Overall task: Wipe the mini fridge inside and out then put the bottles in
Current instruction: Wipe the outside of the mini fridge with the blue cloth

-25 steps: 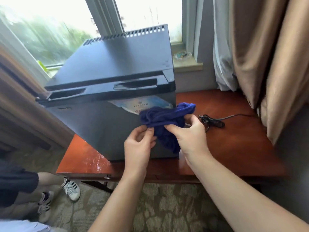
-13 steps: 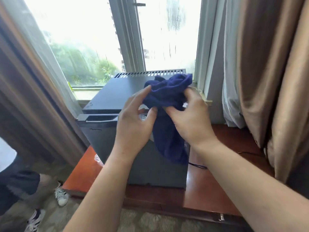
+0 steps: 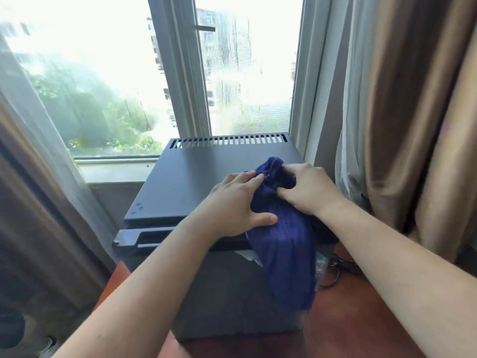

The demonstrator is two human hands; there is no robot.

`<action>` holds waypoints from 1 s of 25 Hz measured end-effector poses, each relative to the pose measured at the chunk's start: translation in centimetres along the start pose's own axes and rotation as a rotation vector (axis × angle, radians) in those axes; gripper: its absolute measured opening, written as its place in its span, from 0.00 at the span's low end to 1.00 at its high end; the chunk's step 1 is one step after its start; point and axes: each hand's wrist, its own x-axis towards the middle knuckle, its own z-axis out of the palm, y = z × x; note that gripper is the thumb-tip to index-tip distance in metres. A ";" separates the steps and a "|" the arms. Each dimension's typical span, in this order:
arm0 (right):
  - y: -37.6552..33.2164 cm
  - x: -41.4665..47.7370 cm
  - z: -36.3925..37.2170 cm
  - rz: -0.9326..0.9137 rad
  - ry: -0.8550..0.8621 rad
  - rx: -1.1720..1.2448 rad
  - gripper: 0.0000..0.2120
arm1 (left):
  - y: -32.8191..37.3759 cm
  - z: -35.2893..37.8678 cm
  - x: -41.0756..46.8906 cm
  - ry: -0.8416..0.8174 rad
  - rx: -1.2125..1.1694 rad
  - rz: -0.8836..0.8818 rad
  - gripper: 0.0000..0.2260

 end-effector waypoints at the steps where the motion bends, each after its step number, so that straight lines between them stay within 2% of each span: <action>1: 0.0 0.4 0.2 0.022 0.039 -0.025 0.15 | -0.5 -0.3 0.9 -0.026 0.012 0.008 0.44; 2: 0.0 0.6 0.3 0.036 0.094 -0.049 0.18 | -1.1 -0.6 1.8 -0.056 0.020 0.017 0.44; 4: 0.1 0.2 0.4 0.033 0.126 -0.015 0.34 | -1.8 -1.0 3.4 -0.108 0.019 0.047 0.43; 6: 0.5 -1.0 0.3 -0.049 -0.051 -0.029 0.49 | -2.5 -1.1 4.6 -0.136 0.034 0.096 0.40; 8: 0.8 -2.0 0.8 -0.086 -0.257 -0.185 0.55 | -3.0 -1.2 5.6 -0.145 0.042 0.128 0.38; 14: 0.9 1.8 0.6 -0.008 -0.272 -0.285 0.48 | -3.3 -0.8 8.9 -0.071 0.061 0.150 0.28; 18: 2.9 6.1 1.0 0.010 -0.273 -0.380 0.38 | -3.2 0.2 11.0 0.013 0.135 0.129 0.22; 20: 4.0 8.6 1.4 0.007 -0.269 -0.413 0.33 | -3.1 0.2 12.8 0.003 0.154 0.118 0.20; 22: 5.1 11.5 1.7 -0.005 -0.263 -0.448 0.31 | -2.9 -0.3 14.4 -0.052 0.035 0.069 0.24; 25: 6.8 15.7 1.7 -0.019 -0.242 -0.433 0.30 | -3.1 -1.1 16.4 -0.213 -0.277 -0.009 0.37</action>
